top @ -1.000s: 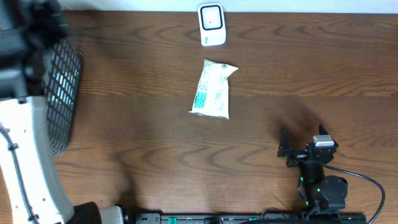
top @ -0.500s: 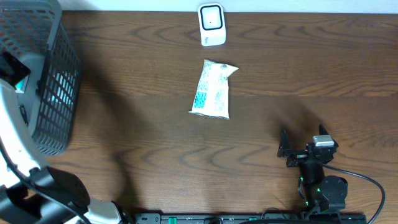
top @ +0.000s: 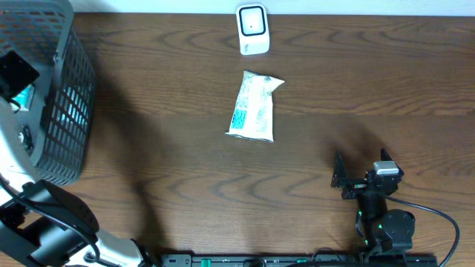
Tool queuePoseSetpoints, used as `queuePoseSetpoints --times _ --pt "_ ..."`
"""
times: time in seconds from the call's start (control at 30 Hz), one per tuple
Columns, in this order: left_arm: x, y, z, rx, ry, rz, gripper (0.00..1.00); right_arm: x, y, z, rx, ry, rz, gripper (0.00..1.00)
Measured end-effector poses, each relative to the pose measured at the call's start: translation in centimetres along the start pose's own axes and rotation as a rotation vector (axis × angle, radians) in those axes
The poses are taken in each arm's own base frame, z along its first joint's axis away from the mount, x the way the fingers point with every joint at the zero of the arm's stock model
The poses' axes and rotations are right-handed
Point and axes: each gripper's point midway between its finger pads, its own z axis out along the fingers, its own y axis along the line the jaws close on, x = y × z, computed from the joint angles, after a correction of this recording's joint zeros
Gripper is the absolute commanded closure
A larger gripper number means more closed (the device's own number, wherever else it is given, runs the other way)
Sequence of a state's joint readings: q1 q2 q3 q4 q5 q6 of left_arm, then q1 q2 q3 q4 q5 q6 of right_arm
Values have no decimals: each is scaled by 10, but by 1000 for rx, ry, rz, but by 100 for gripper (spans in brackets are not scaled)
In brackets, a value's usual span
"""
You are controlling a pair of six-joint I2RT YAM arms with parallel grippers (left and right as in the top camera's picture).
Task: Scan the item barcode
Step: 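Return the left gripper into the basket toward the green packet, then grasp the green wipes packet with the left gripper and lift it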
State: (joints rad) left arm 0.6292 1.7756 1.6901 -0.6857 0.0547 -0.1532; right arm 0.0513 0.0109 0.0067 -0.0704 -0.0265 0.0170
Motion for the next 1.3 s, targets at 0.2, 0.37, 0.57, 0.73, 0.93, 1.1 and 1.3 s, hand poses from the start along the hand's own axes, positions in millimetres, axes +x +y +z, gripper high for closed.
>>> queuePoseSetpoints --times 0.2,0.37,0.57,0.73,0.93,1.1,1.3 --pt "22 -1 37 128 111 44 3 0 0 0 0 0 0 1" --pt "58 -8 83 179 235 110 4 0 0 0 0 0 0 1" --pt "92 -14 121 257 332 157 7 0 0 0 0 0 0 1" --pt "111 -14 140 282 384 166 12 0 0 0 0 0 0 1" --pt "117 -18 148 312 395 171 46 0 0 0 0 0 0 1" --pt "119 -20 148 323 401 171 69 0 0 0 0 0 0 1" --pt "126 -18 146 317 436 147 93 0 0 0 0 0 0 1"
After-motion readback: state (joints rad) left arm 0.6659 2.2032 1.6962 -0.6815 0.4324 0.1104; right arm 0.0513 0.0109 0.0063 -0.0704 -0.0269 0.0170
